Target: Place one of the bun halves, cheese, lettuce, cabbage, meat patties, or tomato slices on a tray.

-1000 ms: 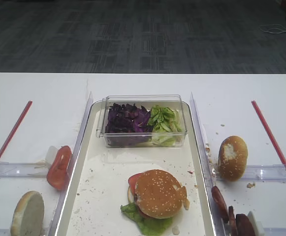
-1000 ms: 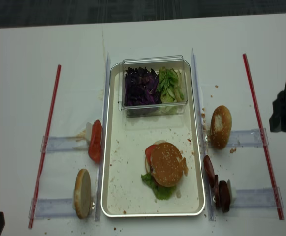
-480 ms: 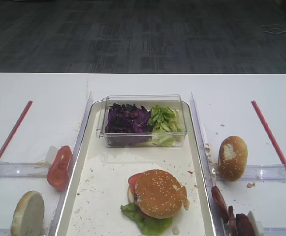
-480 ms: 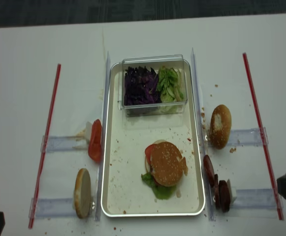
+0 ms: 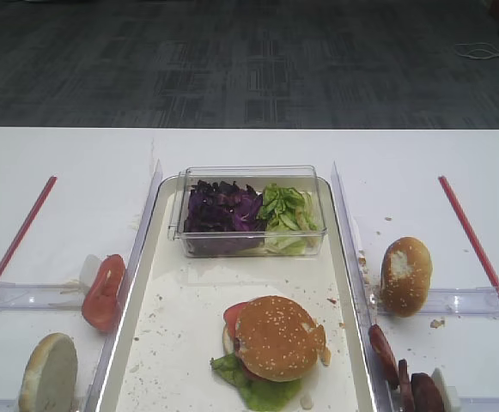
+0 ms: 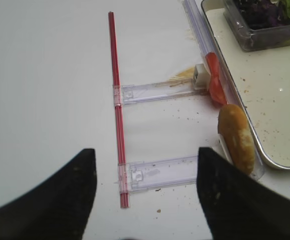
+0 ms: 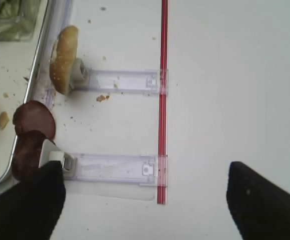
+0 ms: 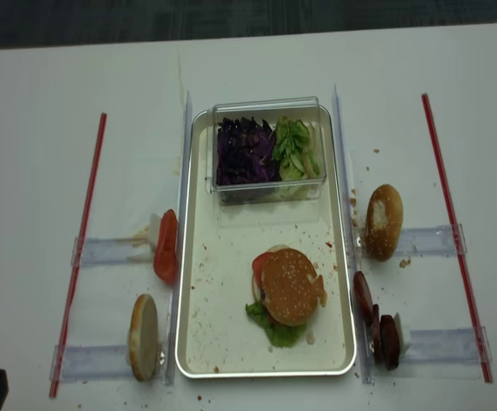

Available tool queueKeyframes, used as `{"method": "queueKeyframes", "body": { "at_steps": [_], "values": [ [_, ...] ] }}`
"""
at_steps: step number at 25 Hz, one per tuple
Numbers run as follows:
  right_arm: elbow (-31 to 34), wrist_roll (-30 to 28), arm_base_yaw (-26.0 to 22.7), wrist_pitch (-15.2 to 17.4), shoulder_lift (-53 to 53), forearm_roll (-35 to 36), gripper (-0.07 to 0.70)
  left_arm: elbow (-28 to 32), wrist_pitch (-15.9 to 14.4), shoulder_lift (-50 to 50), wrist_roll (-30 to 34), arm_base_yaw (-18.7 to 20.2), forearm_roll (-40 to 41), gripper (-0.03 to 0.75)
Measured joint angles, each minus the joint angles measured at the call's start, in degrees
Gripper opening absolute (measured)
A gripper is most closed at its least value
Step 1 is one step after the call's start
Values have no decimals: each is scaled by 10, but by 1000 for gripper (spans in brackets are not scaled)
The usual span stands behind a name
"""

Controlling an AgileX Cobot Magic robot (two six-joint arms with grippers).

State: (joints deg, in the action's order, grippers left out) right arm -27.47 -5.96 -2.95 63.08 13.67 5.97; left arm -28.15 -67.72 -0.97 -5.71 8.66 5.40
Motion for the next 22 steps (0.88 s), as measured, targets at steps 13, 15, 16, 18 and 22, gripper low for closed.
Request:
{"method": "queueKeyframes", "body": {
  "at_steps": [13,15,16,18,22],
  "values": [
    [0,0,0,7,-145,-2,667,0,0,0,0,0,0,438],
    [0,0,0,7,-145,-2,641,0,0,0,0,0,0,438],
    [0,0,0,7,-145,-2,625,0,0,0,0,0,0,438],
    [0,0,0,7,-145,-2,601,0,0,0,0,0,0,438],
    [0,0,0,7,-145,-2,585,0,0,0,0,0,0,438]
  ]
}}
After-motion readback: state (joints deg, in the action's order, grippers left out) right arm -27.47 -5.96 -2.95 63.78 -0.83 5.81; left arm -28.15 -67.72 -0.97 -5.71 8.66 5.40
